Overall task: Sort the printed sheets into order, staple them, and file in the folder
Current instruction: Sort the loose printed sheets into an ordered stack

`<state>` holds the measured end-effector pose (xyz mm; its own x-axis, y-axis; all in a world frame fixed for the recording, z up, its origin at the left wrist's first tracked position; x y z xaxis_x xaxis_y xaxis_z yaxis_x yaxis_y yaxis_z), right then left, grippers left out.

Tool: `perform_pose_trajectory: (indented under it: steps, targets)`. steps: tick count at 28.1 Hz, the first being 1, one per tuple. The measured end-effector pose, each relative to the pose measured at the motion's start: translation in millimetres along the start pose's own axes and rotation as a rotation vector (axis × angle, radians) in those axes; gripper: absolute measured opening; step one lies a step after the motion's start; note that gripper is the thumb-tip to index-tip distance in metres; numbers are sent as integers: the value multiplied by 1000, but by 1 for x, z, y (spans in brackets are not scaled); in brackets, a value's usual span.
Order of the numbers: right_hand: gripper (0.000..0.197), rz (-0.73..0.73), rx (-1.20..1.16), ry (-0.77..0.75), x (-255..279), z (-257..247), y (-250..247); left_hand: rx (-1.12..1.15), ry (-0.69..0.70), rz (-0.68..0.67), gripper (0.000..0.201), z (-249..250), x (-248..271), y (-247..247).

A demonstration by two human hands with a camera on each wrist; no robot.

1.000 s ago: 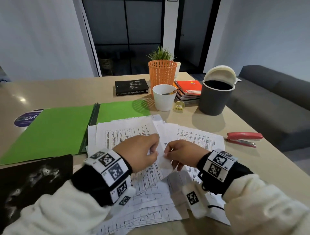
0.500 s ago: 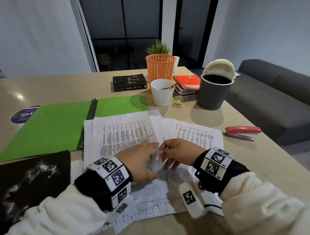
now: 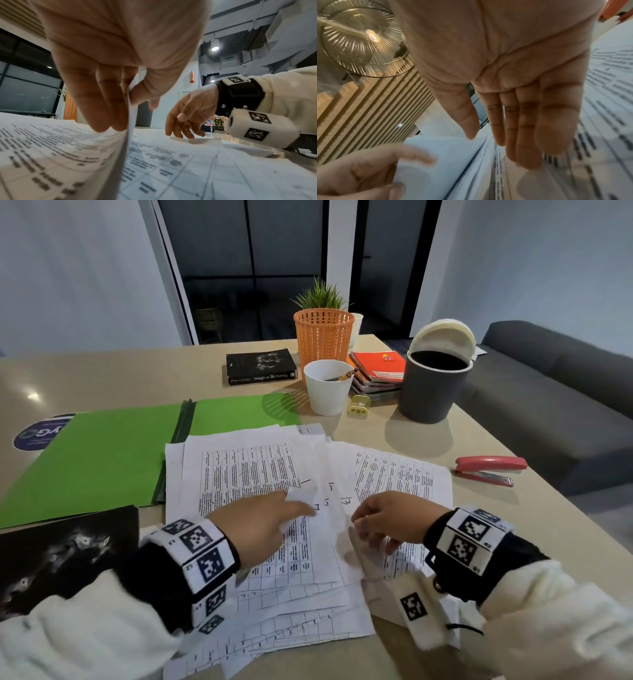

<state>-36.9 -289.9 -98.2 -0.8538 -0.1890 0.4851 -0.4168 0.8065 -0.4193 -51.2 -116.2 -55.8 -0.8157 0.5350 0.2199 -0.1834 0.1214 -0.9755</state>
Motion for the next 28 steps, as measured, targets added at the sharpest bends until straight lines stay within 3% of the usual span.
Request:
perform_pose_trajectory:
  steps: [7, 13, 17, 20, 25, 28]
  targets:
    - [13, -16, 12, 74, -6, 7, 7, -120, -19, -59, 31, 14, -6, 22]
    - [17, -15, 82, 80, -8, 6, 13, -164, -37, -177, 65, 16, -7, 31]
    - [22, -25, 182, 69, -9, 4, 17, -179, -50, -168, 70, 16, -7, 33]
    - [23, -27, 217, 63, -8, 3, 17, -180, -45, -140, 60, 17, -6, 32]
    - [22, -25, 248, 50, -6, 3, 18, -115, -34, -25, 12, 15, -7, 26]
    - [24, -32, 252, 41, -6, 2, 19, -71, -32, 31, 14, 7, -7, 18]
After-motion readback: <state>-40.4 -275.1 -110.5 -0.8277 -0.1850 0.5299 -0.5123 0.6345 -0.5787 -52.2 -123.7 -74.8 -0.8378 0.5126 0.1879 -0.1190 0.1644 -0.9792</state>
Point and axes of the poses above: each hand's wrist, its own x-axis away from the middle knuckle, its own y-axis out of the palm, z = x × y, the point moved 7 cm from there along -x, towards the middle knuckle, and after that the axes turned 14 degrees about -x, right-handed, at the moved point
